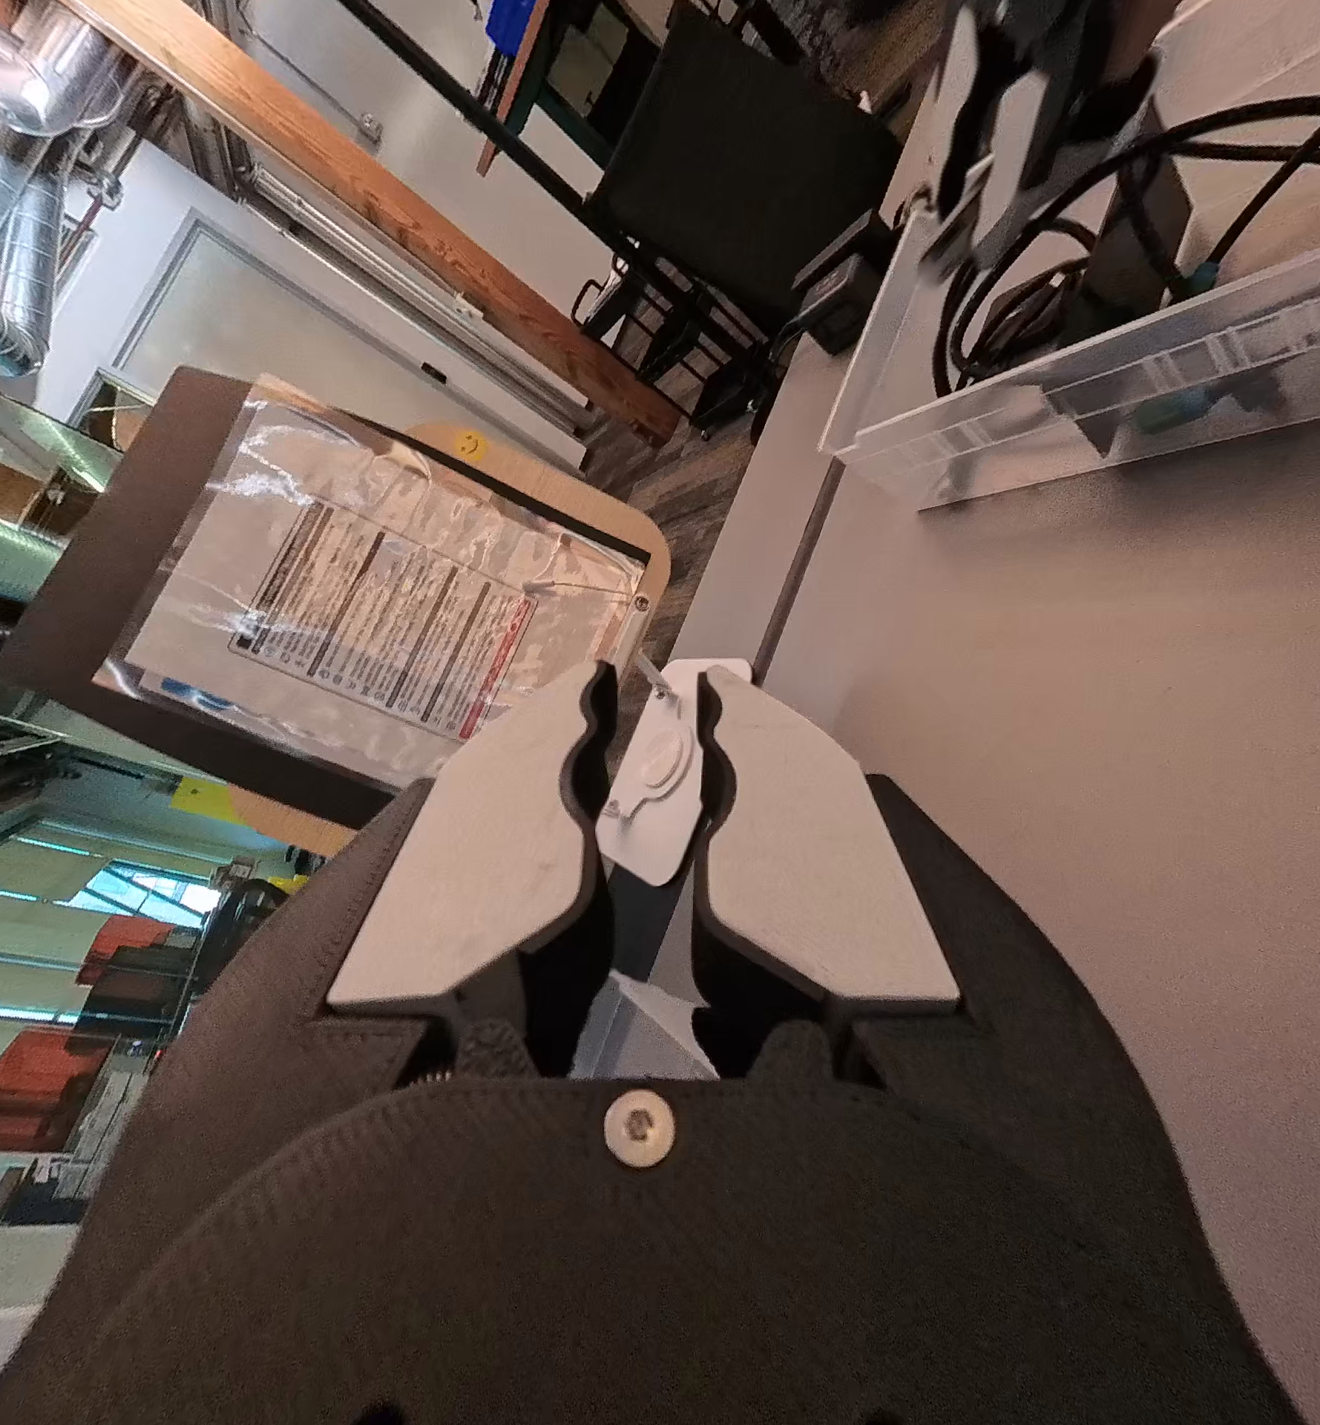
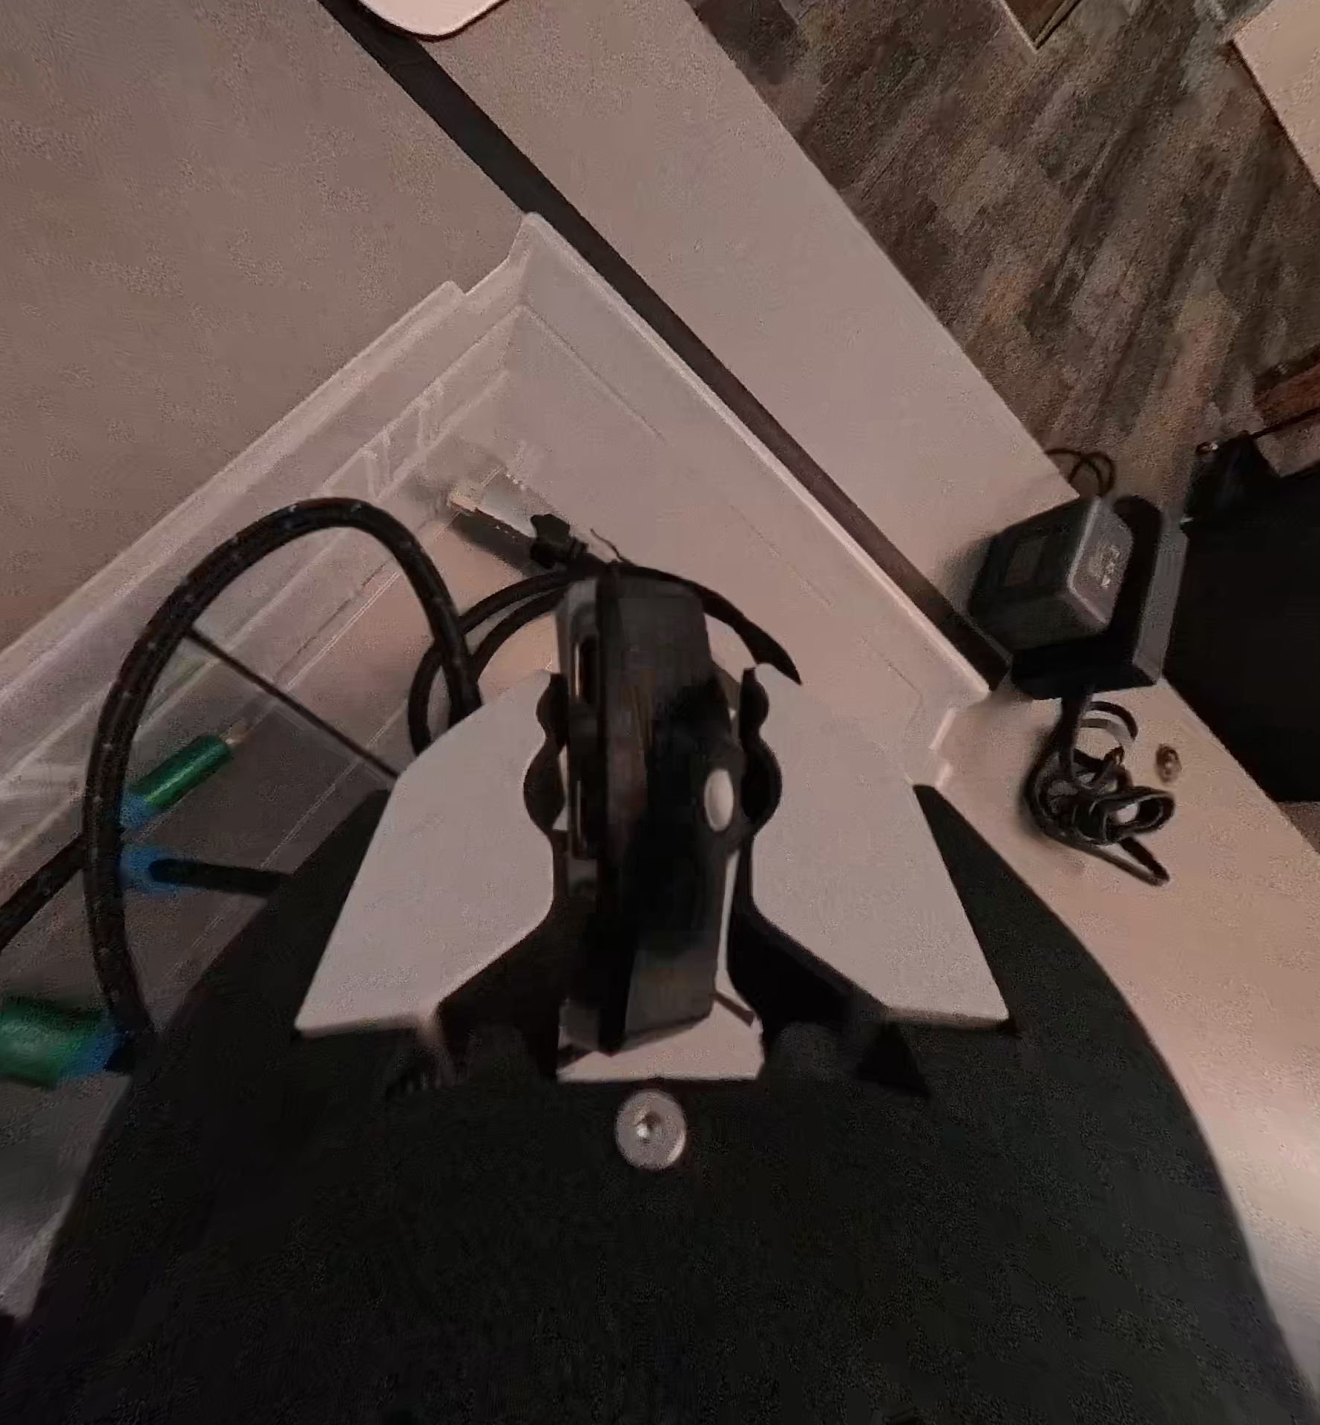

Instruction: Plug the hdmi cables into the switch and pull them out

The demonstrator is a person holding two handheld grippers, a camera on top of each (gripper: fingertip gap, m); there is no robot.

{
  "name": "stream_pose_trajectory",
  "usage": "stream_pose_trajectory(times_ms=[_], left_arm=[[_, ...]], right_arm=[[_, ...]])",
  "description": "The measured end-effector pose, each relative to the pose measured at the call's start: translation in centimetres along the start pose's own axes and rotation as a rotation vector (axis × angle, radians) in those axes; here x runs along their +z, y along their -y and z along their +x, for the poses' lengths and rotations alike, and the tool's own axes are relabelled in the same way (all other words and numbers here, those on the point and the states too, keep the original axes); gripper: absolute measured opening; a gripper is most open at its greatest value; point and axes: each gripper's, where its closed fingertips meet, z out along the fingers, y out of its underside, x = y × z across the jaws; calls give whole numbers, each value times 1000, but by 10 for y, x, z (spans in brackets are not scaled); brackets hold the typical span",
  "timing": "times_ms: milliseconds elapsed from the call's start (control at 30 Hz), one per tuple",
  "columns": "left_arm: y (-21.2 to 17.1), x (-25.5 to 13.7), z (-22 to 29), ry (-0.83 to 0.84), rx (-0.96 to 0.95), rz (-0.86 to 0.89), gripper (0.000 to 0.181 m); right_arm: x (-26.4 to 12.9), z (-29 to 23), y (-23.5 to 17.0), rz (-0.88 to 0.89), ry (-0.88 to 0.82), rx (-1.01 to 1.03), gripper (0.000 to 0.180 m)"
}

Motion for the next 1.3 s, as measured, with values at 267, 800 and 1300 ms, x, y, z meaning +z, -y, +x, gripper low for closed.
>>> stream_pose_trajectory(times_ms=[267, 800, 1300], left_arm=[[-31, -34, -46, 89, -120, -69, 21], [-299, -163, -106, 359, -1050, -751, 64], [-365, -160, 41, -323, -1440, -1295, 67]], right_arm=[[-92, 40, -22, 236, -58, 248, 47], [-40, -1, -162, -402, 195, 579, 22], [-31, -40, -151, -617, 331, 559, 10]])
